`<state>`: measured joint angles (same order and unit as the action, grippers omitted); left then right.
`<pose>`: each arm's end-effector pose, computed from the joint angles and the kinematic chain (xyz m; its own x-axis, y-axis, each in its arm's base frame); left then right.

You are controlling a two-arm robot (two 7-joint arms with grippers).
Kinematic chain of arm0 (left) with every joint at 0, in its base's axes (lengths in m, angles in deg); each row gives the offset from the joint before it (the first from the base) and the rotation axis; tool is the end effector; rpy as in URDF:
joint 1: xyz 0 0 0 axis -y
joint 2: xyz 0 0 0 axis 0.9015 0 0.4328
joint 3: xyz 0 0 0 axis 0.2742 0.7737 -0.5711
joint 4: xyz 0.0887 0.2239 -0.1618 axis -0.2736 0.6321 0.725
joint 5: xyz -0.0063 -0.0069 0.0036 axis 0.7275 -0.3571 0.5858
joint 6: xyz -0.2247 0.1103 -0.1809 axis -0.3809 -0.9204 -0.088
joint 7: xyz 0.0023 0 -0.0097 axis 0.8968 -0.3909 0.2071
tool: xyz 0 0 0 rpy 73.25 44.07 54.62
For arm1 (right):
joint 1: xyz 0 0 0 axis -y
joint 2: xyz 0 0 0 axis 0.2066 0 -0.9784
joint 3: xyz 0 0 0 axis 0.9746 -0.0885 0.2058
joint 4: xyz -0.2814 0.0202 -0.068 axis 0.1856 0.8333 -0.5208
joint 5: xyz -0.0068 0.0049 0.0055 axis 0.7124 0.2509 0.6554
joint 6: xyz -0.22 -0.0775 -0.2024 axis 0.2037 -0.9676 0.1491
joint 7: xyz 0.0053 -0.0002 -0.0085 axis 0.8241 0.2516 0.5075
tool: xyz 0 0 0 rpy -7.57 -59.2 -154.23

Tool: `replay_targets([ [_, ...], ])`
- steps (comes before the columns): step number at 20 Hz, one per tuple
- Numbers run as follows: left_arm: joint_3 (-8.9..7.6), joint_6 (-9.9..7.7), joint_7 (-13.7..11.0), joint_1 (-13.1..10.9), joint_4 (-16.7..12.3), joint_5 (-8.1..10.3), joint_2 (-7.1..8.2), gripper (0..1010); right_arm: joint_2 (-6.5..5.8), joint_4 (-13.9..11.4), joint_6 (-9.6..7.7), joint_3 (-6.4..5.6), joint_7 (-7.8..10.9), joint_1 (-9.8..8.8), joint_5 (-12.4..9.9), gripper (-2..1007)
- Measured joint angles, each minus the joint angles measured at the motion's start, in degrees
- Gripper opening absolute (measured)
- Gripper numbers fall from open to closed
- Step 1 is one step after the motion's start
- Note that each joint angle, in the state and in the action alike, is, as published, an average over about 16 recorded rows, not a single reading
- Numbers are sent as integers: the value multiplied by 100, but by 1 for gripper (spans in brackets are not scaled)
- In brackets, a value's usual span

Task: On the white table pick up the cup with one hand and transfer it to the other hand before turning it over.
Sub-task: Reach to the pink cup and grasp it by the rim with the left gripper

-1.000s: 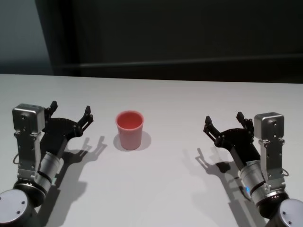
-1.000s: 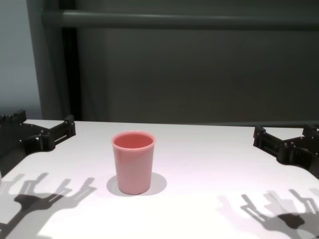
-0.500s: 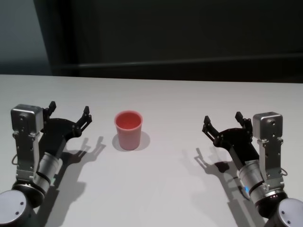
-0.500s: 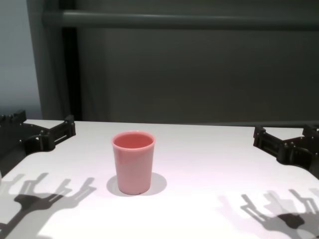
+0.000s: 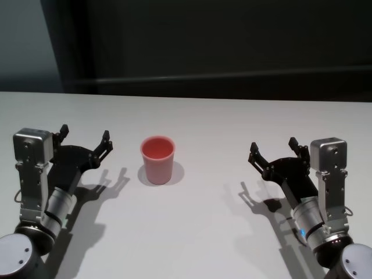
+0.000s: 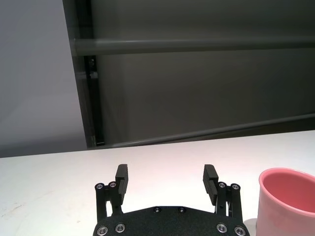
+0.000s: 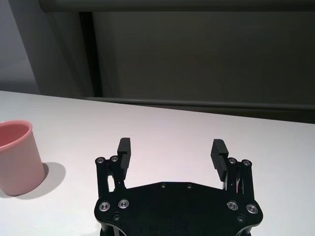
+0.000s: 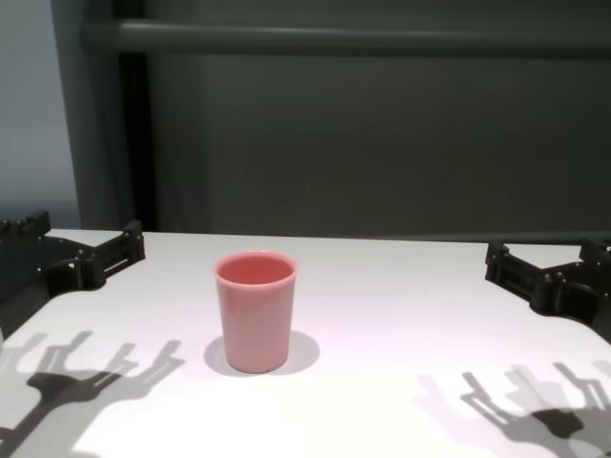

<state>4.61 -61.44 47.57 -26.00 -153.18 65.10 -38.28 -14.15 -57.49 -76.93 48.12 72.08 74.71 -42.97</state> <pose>0.3225 0.0203 -0.3183 0.1901 0.9788 0.0760 -0.9817 0.1903 0.0058 0.3003 0.0393 -0.3071 0.2028 -0.9779 -0.0508 0.9792 0.2027 0.0058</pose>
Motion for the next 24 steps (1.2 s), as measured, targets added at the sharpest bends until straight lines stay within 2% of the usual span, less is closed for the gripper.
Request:
replay_targets([
  [24, 0, 0, 0, 0, 0, 0, 0, 1003, 0, 0, 0, 0, 0, 0, 0, 1000],
])
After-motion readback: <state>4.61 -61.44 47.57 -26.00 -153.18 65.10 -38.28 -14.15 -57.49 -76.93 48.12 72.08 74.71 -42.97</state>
